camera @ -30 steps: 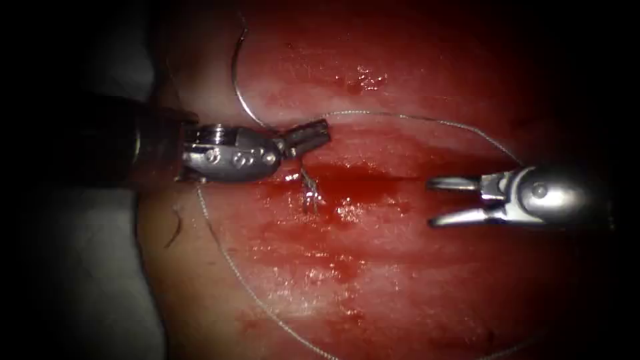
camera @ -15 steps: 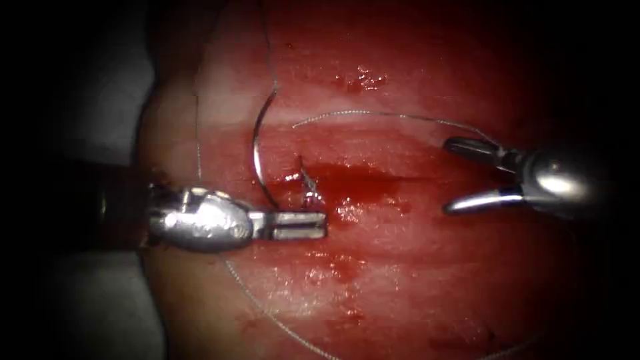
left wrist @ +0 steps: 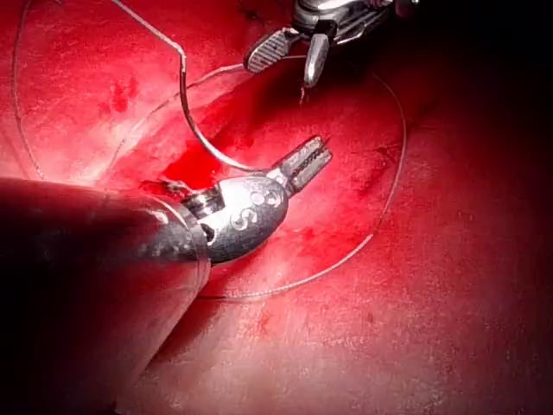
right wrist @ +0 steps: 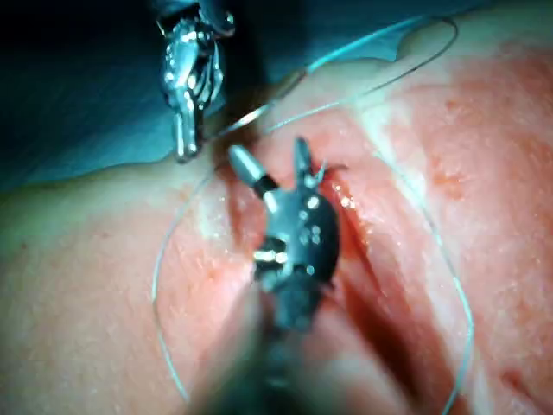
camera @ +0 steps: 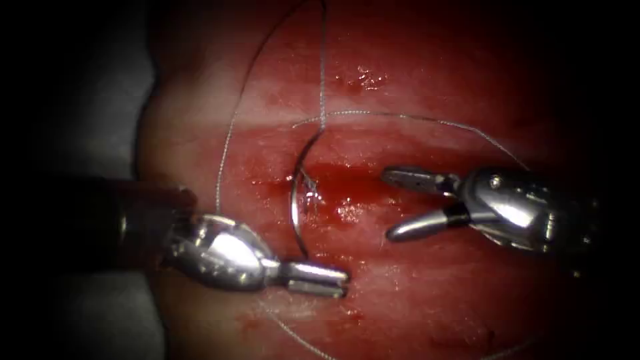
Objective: Wound Closure
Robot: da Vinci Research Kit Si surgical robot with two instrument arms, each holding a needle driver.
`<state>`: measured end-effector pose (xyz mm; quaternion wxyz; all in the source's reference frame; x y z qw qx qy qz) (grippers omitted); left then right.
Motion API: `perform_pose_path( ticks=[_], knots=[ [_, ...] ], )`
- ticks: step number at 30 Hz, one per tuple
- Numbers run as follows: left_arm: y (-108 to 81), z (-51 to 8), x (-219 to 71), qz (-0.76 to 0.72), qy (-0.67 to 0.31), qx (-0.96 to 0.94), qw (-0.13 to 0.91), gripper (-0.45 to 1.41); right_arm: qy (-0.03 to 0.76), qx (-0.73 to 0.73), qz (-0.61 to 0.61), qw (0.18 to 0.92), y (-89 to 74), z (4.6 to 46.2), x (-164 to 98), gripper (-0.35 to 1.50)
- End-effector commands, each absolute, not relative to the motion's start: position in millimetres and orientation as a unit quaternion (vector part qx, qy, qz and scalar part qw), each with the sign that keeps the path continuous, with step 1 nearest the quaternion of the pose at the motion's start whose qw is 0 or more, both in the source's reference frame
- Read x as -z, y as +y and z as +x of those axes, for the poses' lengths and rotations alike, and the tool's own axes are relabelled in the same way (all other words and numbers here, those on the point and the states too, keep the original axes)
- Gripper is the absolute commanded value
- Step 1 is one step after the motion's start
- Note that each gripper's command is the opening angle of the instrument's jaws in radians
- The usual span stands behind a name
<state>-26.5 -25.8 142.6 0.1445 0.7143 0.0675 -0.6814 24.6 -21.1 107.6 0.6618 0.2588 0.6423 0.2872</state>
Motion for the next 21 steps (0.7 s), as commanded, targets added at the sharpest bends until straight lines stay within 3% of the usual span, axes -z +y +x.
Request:
perform_pose_path(
  ticks=[1, 21],
  knots=[
    [-26.9, -27.1, -143.0, 0.719, 0.068, 0.676, 0.146, -0.45, 0.645, -0.289, 0.270, 0.654, -22.2, 25.6, -108.1, 0.60],
    [-28.4, -28.0, -141.5, 0.743, 0.067, 0.642, 0.178, -0.45, 0.677, -0.318, 0.295, 0.595, -22.3, 28.6, -107.9, 0.55]
  ],
)
